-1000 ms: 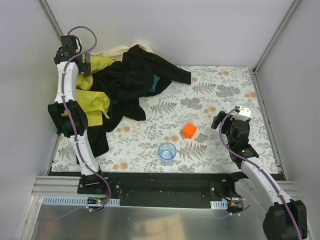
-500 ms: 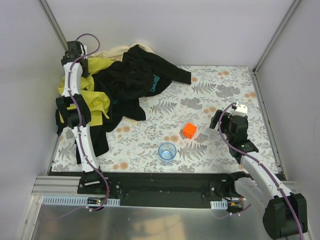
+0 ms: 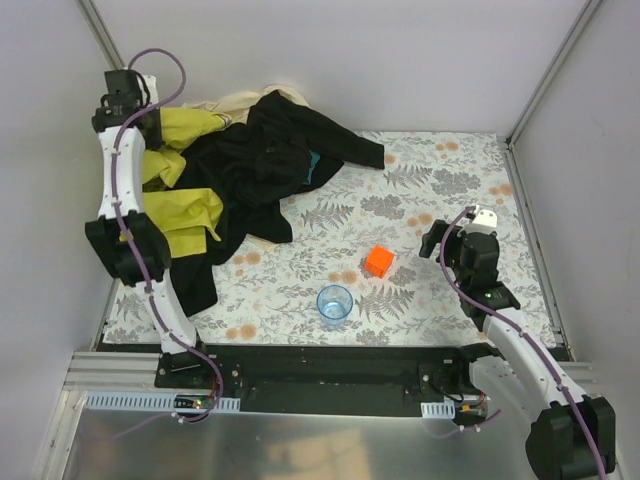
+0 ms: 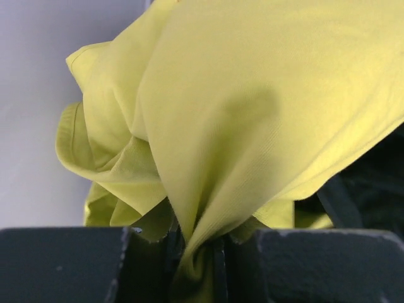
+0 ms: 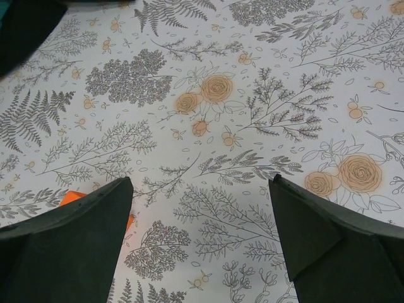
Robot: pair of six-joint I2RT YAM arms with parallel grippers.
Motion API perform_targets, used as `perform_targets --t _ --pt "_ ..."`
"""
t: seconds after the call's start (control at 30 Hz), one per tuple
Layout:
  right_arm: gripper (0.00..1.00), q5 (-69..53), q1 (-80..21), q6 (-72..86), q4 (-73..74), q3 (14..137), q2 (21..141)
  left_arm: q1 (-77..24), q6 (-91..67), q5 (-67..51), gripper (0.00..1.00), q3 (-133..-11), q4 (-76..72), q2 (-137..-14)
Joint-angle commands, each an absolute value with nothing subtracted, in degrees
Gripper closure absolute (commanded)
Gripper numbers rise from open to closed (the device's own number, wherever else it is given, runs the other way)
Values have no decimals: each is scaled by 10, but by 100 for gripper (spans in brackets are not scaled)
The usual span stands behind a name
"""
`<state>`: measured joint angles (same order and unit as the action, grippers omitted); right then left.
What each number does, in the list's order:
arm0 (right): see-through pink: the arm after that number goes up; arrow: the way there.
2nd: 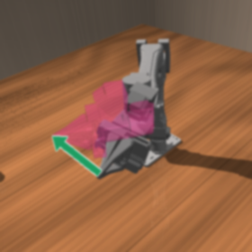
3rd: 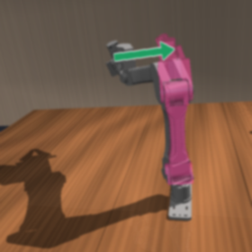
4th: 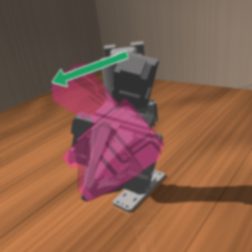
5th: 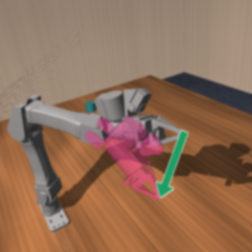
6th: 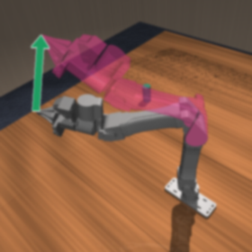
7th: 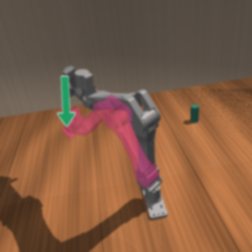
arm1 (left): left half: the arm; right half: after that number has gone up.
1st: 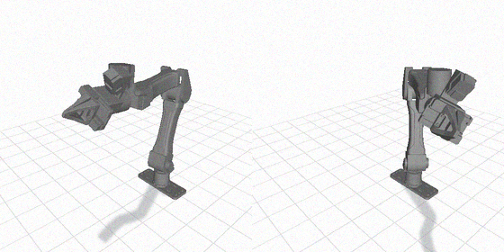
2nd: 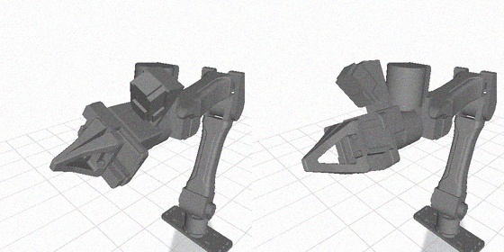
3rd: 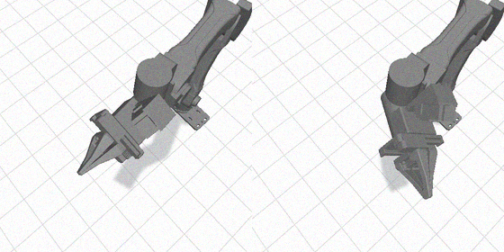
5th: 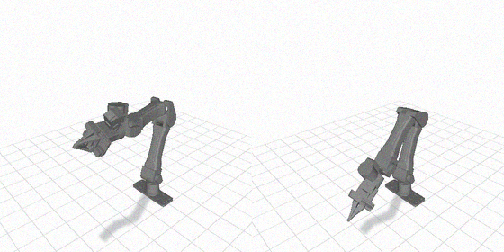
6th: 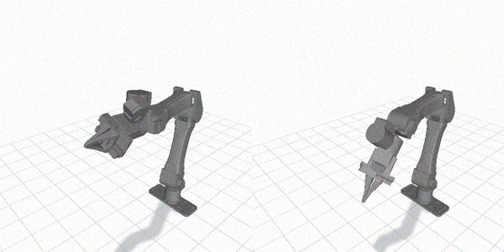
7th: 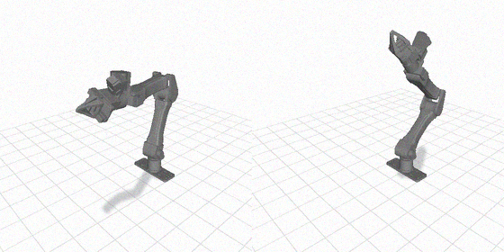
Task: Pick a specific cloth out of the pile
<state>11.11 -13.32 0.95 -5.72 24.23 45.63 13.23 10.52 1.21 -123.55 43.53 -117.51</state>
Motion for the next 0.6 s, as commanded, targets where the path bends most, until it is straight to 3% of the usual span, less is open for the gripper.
perform_targets --t 0.0,0.23,0.37,0.57 --pt "1 90 -131 4 -72 273 444 137 120 -18 100 -1216 435 -992" --pt "1 67 -131 -12 -74 277 431 138 151 -25 100 -1323 518 -909" --pt "1 54 -131 -17 -73 273 415 132 164 -78 100 -1411 573 -863" --pt "1 43 -132 -18 -83 267 402 104 114 -218 100 -1398 612 -757"
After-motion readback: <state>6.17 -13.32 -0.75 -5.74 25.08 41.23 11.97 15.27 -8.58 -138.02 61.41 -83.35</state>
